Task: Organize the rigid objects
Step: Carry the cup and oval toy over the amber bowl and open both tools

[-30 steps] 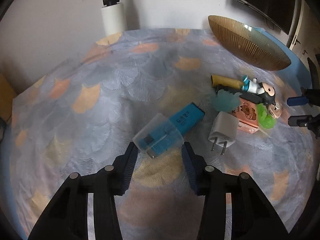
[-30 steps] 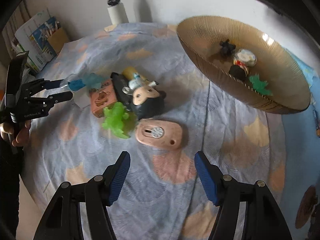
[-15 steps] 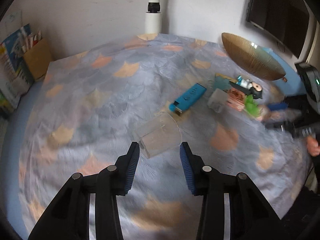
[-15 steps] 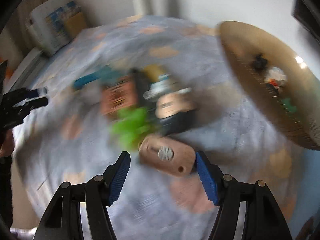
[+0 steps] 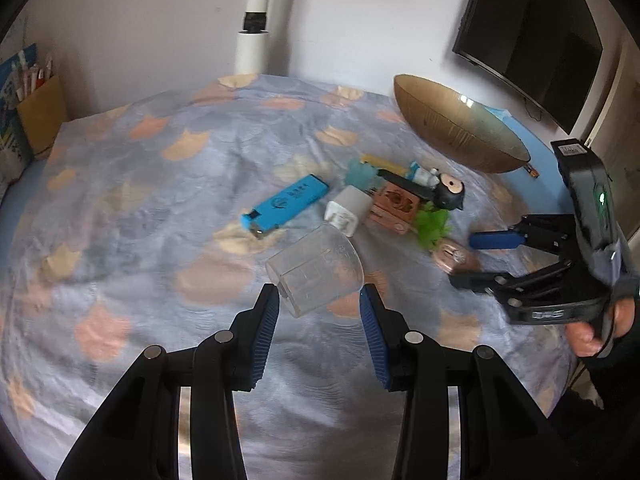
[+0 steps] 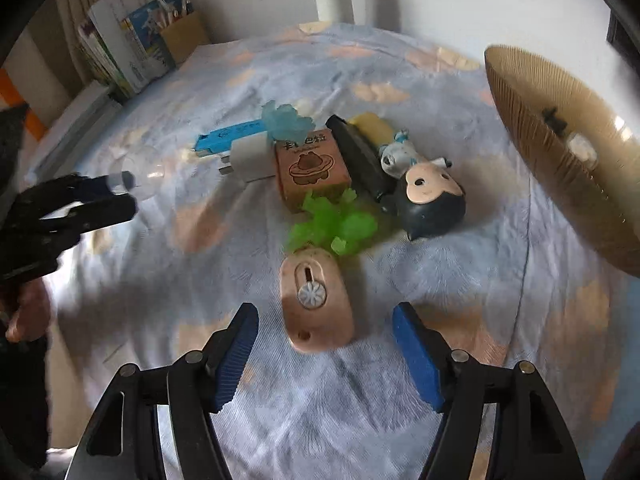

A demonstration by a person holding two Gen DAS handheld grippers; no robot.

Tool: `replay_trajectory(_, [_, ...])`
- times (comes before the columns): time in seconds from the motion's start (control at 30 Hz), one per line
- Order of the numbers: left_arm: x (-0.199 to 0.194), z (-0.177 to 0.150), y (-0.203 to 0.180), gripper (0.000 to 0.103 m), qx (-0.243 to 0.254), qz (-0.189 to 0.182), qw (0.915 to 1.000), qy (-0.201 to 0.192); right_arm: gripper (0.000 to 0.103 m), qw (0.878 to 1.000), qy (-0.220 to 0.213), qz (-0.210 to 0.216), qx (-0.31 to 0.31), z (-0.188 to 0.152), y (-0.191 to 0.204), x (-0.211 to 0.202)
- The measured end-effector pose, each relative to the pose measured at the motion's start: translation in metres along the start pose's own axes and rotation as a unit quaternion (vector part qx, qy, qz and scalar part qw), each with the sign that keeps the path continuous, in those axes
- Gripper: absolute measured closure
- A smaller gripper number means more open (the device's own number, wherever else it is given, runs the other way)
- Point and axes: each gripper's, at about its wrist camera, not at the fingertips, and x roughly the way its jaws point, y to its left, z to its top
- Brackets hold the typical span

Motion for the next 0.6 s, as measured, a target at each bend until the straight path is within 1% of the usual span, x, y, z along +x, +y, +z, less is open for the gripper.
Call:
replay_trajectory(0.03, [-0.001,0.000,-0.003,0.064,0.002,0.001,1.0000,0.001,0.059,1.000,-0.003,-0.025,-0.008,-0.001,0.004,0.001])
replay_trajectory(0.07, [-0.001,0.000,-0.007,0.064,0.004,0.001,1.0000,0.001,0.067,0.999,-0.007,-0.032,-0.018,-0.002,0.008,-0.001])
replay_trajectory(0.1, [-0.002,0.001,-0.010,0.064,0.007,0.001,1.0000,0.001,0.067,0.999,-0.010,-0.033,-0.021,-0.003,0.009,-0.003])
replay_trajectory(0.2, [-0.007,0.006,-0.024,0.064,0.018,-0.002,0.9998,-0.003,0.067,1.000,-0.013,-0.002,-0.001,-0.013,0.000,-0.013])
replay_trajectory(0.33, [-0.013,0.020,-0.049,0.064,0.037,0.004,0.9992,-0.018,0.067,0.999,-0.031,0.006,0.041,-0.025,-0.022,-0.039])
replay_trajectory(0.43, [-0.020,0.046,-0.076,0.064,0.050,-0.006,0.9977,-0.046,0.067,0.995,-0.063,-0.008,0.076,-0.025,-0.047,-0.073])
replay_trajectory(0.5, [-0.022,0.068,-0.094,0.064,0.052,-0.015,0.9967,-0.061,0.067,0.990,-0.097,-0.028,0.096,-0.021,-0.065,-0.102])
replay_trajectory(0.57, [-0.021,0.090,-0.108,0.064,0.046,-0.014,0.9966,-0.067,0.067,0.984,-0.127,-0.042,0.117,-0.017,-0.084,-0.131])
replay_trajectory(0.6, [-0.016,0.103,-0.115,0.064,0.041,-0.017,0.9971,-0.062,0.067,0.982,-0.136,-0.047,0.124,-0.015,-0.090,-0.140])
